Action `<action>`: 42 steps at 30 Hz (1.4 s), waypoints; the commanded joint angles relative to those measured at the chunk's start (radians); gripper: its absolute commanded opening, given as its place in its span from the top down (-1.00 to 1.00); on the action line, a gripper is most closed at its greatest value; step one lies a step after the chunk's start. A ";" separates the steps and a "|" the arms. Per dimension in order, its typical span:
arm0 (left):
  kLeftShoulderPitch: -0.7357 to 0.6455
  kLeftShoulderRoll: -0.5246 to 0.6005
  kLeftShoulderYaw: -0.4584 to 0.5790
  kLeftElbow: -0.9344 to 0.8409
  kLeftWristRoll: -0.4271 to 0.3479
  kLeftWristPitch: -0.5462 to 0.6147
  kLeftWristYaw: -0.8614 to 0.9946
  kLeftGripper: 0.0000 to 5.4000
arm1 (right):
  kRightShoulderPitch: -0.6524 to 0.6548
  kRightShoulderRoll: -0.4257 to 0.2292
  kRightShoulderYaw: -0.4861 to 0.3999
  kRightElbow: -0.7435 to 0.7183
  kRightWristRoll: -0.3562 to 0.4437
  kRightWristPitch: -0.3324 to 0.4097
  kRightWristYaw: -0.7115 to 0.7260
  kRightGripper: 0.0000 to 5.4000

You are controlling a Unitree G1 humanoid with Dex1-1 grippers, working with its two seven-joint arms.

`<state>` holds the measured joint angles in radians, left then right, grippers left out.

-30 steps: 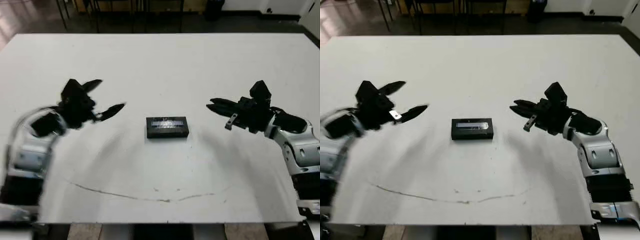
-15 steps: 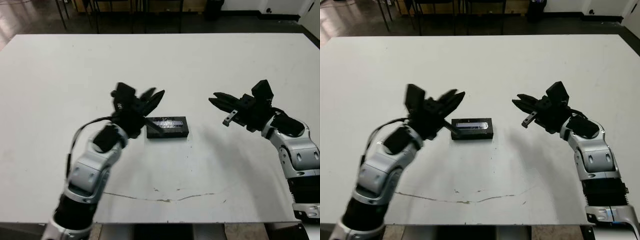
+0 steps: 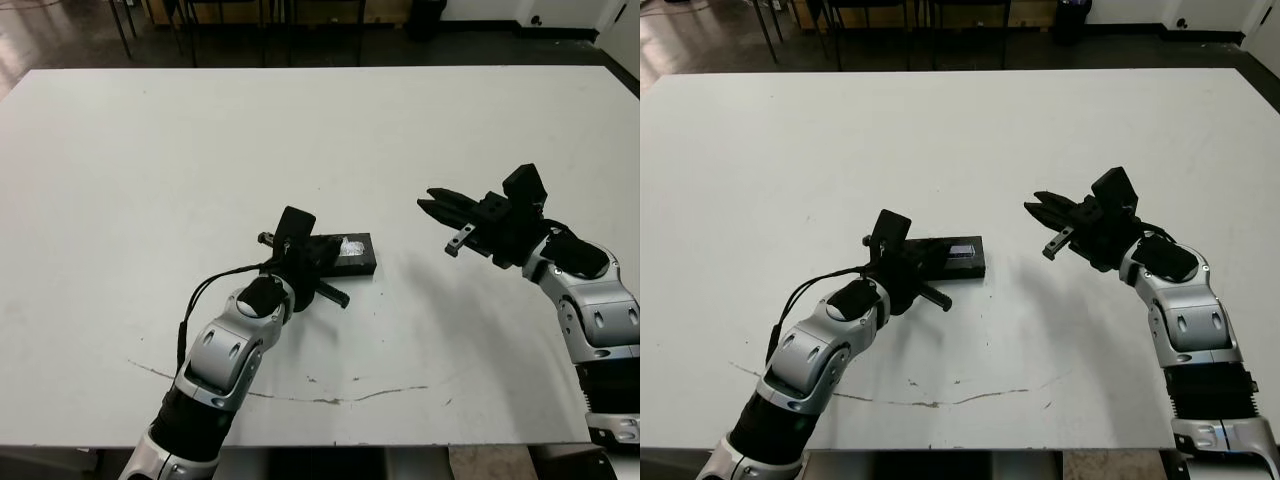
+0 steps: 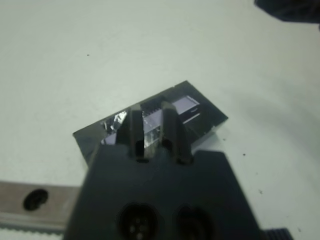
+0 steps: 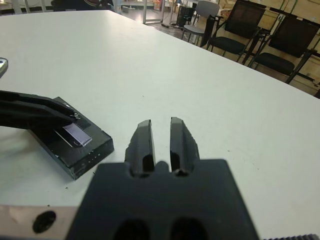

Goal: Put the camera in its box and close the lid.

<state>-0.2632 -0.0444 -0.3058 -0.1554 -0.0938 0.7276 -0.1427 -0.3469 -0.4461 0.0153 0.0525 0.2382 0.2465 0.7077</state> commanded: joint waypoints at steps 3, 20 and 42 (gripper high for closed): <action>0.061 0.017 0.005 0.016 -0.009 0.110 -0.005 1.00 | 0.009 -0.006 0.005 -0.005 -0.007 0.031 -0.004 1.00; 0.109 0.064 0.145 -0.196 -0.068 -0.130 -0.054 1.00 | 0.010 0.006 -0.008 -0.024 0.010 0.023 -0.004 1.00; -0.056 0.235 0.431 0.467 0.127 -1.042 0.149 1.00 | 0.051 0.231 0.007 -0.063 -0.242 -0.190 -0.514 1.00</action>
<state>-0.3168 0.1960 0.1159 0.2928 0.0455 -0.3207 0.0044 -0.3141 -0.2255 0.0070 -0.0517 0.0308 0.0876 0.2174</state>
